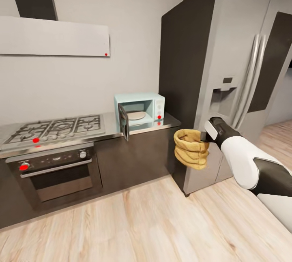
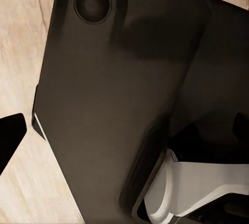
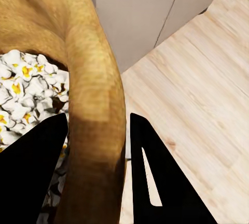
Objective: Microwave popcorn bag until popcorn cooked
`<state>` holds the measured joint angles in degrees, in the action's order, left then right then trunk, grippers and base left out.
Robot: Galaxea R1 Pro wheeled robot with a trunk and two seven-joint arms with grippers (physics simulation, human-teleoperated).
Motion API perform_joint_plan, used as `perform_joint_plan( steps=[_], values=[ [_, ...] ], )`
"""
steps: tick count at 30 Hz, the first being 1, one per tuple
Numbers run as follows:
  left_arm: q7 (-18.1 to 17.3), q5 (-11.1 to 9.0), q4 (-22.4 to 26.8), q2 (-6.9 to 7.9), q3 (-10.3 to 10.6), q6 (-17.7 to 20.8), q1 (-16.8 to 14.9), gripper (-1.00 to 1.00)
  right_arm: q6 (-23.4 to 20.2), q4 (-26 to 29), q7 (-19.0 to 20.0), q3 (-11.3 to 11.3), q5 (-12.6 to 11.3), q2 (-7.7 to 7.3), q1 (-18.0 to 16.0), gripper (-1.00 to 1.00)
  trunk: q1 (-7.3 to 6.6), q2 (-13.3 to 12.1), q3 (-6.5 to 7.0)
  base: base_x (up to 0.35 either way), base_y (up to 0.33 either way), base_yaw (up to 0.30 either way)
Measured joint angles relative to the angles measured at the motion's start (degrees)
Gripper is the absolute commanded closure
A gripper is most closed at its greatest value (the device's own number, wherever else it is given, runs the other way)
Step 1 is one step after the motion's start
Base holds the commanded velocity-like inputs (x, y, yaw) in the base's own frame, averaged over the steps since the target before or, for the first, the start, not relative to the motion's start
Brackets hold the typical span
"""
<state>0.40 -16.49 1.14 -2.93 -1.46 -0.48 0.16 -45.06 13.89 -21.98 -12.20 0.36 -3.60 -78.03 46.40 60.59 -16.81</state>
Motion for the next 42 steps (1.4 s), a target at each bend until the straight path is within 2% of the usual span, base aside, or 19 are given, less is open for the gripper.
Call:
perform_joint_plan(
  steps=[25, 27, 28, 29, 35, 42],
  values=[
    [0.0, -0.01, 0.0, 0.02, 0.0, -0.08, 0.0, -1.0, -1.04, 1.14, 0.01, -0.19, -0.18, 0.59, 0.0, 1.0, 0.0, 0.0, 0.0, 0.282, -0.229, 0.268],
    [0.0, 0.0, 0.0, -0.03, 0.0, -0.08, 0.0, -1.0, -0.97, 1.17, 0.04, -0.33, -0.48, 1.67, 0.0, 1.0, 0.0, 0.0, 0.0, 0.28, -0.231, 0.269],
    [0.0, 0.0, -0.01, -0.04, 0.01, -0.08, 0.0, -1.0, -1.04, 2.55, 0.04, -0.39, -0.5, 2.77, 0.0, 1.0, 0.0, 0.0, 0.0, 0.28, -0.23, 0.269],
    [0.0, 0.0, 0.0, -0.04, 0.0, -0.08, 0.0, -1.0, -1.37, 3.61, 0.0, -0.31, -0.15, 2.96, 0.0, 1.0, 0.0, 0.0, 0.0, 0.28, -0.23, 0.269],
    [0.0, 0.0, 0.0, 0.0, 0.0, -0.08, 0.0, -1.0, -2.36, 4.52, 0.0, -0.33, -0.17, 3.13, 0.01, 1.0, 0.0, 0.0, 0.0, 0.26, -0.211, 0.151],
    [0.0, -0.1, 0.01, -0.01, 0.0, -0.16, 0.0, -1.0, -1.89, 4.59, 0.23, -0.25, -0.19, 3.04, 0.01, 1.0, 0.03, -0.01, 0.0, 0.025, -0.019, 0.003]
  ],
)
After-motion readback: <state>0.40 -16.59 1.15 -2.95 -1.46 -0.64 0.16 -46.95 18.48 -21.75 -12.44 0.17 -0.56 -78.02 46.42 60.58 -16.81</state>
